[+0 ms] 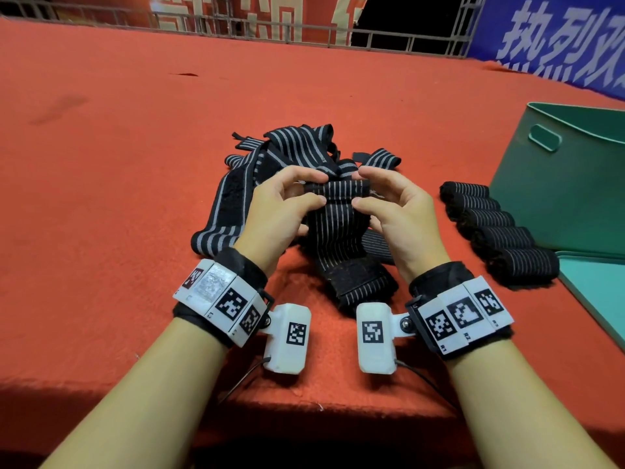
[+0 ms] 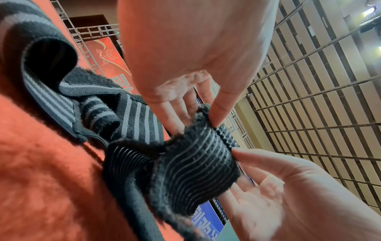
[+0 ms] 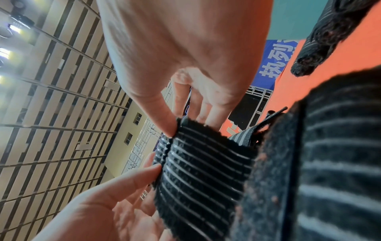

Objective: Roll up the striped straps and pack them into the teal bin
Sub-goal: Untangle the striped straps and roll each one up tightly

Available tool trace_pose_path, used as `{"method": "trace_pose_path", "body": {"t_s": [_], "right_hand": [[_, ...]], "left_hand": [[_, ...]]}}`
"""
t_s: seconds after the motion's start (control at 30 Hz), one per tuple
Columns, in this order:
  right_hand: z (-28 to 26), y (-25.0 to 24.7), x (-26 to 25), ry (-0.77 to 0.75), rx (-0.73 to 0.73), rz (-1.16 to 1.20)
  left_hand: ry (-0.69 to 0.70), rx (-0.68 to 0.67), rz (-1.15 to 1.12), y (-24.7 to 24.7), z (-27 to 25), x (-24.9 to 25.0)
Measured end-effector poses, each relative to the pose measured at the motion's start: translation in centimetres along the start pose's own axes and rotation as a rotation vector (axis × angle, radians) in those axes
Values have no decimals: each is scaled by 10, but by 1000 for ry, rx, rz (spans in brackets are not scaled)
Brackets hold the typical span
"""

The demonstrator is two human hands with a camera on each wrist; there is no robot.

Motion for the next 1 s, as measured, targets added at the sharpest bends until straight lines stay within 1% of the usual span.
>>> {"method": "trace_pose_path", "body": {"t_s": [0.1, 0.2, 0.27, 0.33, 0.4, 0.47, 0.6, 0.63, 0.7, 0.77, 0.8, 0.9, 1.0], "right_hand": [[-2, 3, 2, 52, -44, 5], [-3, 2, -2, 10, -45, -34], [-3, 2, -2, 2, -40, -36], [-1, 2, -2, -8, -27, -42], [0, 2, -4, -18, -25, -49], [-1, 4, -5, -31, -23, -62], [-6, 5, -6, -79, -12, -90], [-5, 6, -5, -51, -15, -71], [-4, 10, 3, 53, -42, -37], [-7, 17, 9, 130, -106, -56], [-8, 21, 10, 120, -142, -87], [-13, 29, 10, -13, -224, -226], [-17, 33, 9, -60, -267, -242]], "left_hand": [[8, -16, -24, 1, -1, 2], [-5, -20, -37, 2, -1, 1], [-22, -11, 8, 1, 1, -1], [-89, -35, 34, 3, 0, -6], [-169, -64, 2, 6, -4, -8], [-181, -53, -9, 5, -4, -5], [-78, -19, 12, -2, -4, 4], [-45, -10, -3, -3, -3, 7], [34, 13, -25, -7, -1, 13], [104, 62, -38, -14, 2, 18], [132, 95, -53, -19, 4, 19], [170, 181, -135, -31, 8, 20], [194, 222, -186, -35, 9, 23]]}}
Point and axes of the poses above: each hand's wrist, its own z-axis towards the middle knuckle, its own y-axis out of the palm, x = y × z, the point moved 9 cm from there along z, towards the middle knuckle, and after that the axes turned 14 degrees about x, right-handed, at the moved point
